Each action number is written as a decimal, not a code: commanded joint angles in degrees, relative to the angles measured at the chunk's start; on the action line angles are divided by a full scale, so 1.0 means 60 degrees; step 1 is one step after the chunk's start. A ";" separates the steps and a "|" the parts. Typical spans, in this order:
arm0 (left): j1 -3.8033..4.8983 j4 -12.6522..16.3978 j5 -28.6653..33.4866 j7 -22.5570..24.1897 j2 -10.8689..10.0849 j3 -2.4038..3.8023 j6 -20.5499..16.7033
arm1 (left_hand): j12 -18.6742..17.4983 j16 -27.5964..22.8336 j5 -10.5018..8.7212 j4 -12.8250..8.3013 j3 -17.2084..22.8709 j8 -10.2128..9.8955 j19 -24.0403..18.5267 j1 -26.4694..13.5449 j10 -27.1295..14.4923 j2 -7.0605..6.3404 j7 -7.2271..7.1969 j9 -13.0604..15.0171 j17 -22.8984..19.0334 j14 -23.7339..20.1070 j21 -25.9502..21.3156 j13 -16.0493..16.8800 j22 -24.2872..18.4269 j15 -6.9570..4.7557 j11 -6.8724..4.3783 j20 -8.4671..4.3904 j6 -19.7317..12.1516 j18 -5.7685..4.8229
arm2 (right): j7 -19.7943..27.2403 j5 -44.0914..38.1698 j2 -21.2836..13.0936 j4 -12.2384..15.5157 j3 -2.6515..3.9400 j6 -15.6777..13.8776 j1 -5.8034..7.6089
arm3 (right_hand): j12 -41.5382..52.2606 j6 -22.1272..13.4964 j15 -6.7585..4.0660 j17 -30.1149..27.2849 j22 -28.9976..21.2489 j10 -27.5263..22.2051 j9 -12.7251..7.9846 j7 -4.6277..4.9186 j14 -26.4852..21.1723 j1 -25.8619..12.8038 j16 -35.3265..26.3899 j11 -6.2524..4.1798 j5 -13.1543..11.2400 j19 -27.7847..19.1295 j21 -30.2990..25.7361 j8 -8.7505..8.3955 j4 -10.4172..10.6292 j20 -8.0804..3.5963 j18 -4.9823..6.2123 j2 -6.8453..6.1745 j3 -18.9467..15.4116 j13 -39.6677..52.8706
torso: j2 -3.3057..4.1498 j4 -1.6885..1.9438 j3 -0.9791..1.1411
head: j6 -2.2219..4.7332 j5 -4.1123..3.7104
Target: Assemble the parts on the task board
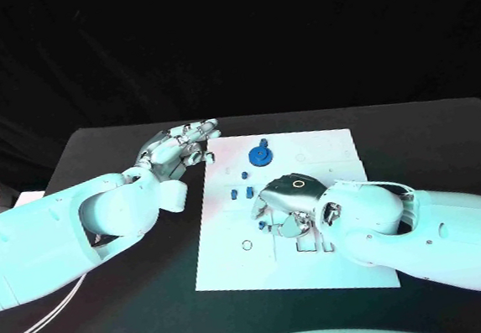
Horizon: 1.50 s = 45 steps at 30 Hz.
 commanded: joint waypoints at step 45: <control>-0.0003 0.0017 -0.0329 -0.0130 -0.0012 0.0001 0.0471 | 0.0067 -0.0040 0.0025 -0.0059 -0.0021 -0.0001 -0.0059 0.0027 -0.0141 0.0014 -0.0003 -0.0002 -0.0049 -0.0094 0.0015 0.0022 -0.0020 -0.0009 0.0003 0.0040 -0.0064 0.0097 | -0.0912 0.0135 -0.2481 0.0682 0.0304 0.0505 0.0928 | 0.0541 -0.0134 -0.0369 -0.0385 -0.0182 0.0321 0.0018 0.0046 0.0496 0.0239 -0.0221 -0.0367 -0.0021 0.0186 -0.0201 0.0004 0.0155 -0.0370 0.0151 -0.0009 -0.1165 0.0066 | -0.0003 -0.0024 0.0010 | 0.0364 -0.0390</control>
